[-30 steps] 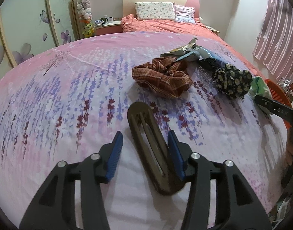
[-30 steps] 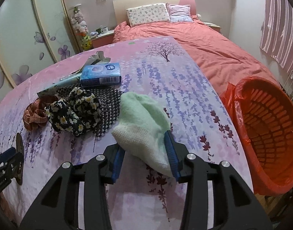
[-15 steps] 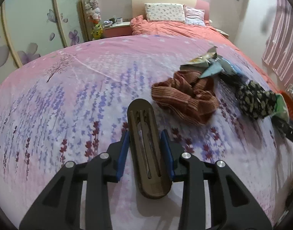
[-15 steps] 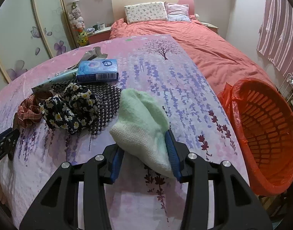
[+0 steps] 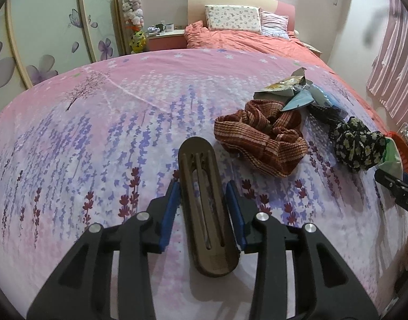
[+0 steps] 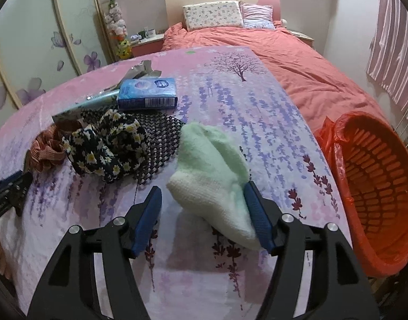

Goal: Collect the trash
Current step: 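Grasp the pale green knit cloth with the right tool while the left tool holds the strip, then carry the brown strip and green cloth over the orange basket while opening both tools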

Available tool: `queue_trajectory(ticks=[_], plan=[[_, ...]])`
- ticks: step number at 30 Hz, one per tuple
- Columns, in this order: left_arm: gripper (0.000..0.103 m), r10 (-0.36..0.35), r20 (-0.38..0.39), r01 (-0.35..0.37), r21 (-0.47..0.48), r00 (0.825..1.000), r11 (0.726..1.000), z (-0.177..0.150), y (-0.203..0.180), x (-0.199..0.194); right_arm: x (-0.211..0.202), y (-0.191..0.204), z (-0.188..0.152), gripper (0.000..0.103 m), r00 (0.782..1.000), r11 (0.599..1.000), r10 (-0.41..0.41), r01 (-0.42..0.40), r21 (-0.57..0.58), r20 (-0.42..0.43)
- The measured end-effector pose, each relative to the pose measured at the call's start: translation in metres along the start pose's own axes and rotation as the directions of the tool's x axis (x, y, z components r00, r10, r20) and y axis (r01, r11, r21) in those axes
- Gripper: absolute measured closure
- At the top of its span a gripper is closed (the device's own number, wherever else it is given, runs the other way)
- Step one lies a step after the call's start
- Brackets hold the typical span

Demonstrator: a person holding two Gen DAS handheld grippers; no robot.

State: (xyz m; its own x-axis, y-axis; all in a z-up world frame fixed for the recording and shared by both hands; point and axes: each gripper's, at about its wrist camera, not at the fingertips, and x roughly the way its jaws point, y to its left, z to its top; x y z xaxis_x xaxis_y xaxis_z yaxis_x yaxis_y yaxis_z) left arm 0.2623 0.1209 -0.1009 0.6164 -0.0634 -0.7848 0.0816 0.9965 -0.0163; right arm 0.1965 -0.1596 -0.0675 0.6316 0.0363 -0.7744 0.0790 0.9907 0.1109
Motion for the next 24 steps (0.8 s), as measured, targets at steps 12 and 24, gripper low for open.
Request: queue_trajectory(ticks=[12,24], plan=[[0.063,0.003,-0.001,-0.003,0.002,1.000,1.000,0.0001,-0.0005,0.0006,-0.0037,-0.0086,-0.0009,0.039,0.998,0.997,0.058,-0.058,0.050,0.014],[0.061,-0.002,-0.001,0.002,0.002,1.000,1.000,0.0002,-0.0009,0.0006,-0.0034,-0.0084,-0.0006,0.039,0.998,0.997,0.062,-0.063,0.054,0.015]])
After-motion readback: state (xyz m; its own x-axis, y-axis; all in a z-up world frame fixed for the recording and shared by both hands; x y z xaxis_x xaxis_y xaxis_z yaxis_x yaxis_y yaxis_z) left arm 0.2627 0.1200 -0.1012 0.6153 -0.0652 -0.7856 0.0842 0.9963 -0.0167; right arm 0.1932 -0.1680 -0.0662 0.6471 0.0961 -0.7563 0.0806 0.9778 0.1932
